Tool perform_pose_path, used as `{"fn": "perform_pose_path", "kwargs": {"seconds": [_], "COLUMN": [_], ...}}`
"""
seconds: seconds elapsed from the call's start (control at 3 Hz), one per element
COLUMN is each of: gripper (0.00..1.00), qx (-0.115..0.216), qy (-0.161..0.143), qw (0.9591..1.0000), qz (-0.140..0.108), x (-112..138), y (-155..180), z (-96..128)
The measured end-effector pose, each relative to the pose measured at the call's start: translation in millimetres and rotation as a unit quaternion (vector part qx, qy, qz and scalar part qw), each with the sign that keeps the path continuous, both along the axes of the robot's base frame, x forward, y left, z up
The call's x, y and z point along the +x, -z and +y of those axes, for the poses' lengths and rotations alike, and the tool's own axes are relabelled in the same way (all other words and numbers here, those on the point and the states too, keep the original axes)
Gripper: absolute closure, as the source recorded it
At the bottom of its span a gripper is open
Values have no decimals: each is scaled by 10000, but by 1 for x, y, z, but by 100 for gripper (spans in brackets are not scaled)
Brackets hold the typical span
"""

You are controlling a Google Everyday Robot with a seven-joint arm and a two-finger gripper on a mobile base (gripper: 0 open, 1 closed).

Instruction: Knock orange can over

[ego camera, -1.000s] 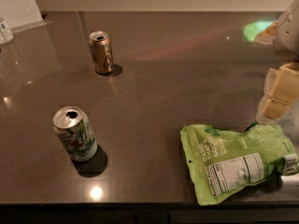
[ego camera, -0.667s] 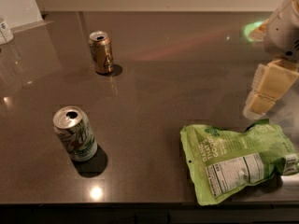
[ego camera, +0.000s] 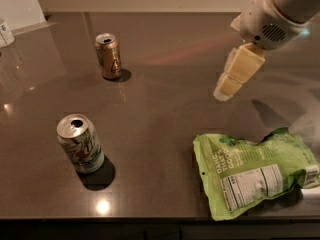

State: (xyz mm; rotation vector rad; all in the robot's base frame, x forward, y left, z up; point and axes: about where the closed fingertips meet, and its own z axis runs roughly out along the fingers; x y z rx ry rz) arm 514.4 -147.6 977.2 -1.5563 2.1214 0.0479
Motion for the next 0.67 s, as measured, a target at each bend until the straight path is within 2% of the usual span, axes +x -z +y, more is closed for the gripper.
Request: {"fn": "perform_pose_path", "kwargs": {"seconds": [0.33,0.67], "gripper": [0,0], "qx": [447,883], "qy": [-19,5], "qw": [9989,9958], "qz": [-125,-251], "x": [33,67], "y": [-1,-2], "z": [31,65]}}
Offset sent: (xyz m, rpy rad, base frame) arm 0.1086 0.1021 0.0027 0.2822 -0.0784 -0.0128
